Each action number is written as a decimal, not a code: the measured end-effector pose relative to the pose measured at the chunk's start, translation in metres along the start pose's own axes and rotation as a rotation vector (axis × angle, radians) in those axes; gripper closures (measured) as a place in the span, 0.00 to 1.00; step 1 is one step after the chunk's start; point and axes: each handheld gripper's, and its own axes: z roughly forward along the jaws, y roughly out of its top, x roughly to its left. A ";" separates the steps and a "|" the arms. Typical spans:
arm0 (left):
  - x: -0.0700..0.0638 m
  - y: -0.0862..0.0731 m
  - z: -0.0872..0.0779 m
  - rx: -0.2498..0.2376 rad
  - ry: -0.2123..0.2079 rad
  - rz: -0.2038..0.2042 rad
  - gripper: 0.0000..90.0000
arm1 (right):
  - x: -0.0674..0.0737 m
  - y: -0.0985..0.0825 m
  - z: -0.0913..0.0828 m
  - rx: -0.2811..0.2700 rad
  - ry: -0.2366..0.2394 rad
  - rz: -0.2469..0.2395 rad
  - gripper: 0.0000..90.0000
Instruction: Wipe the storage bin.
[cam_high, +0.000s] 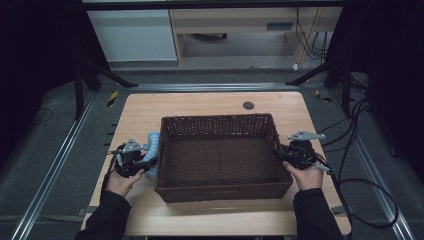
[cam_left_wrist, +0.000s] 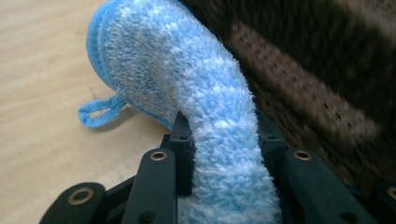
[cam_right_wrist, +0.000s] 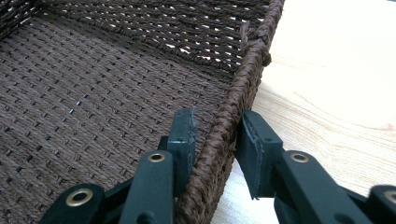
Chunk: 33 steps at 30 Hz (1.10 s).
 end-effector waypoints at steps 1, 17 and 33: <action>-0.001 -0.003 0.001 0.006 -0.006 -0.001 0.74 | 0.000 0.000 0.000 0.000 -0.001 0.003 0.76; -0.004 0.020 -0.034 -0.147 -0.013 0.040 0.74 | -0.001 0.001 0.003 -0.007 -0.010 0.016 0.77; -0.008 -0.010 0.001 0.043 -0.029 0.040 0.75 | 0.000 0.004 0.006 -0.010 -0.021 0.016 0.78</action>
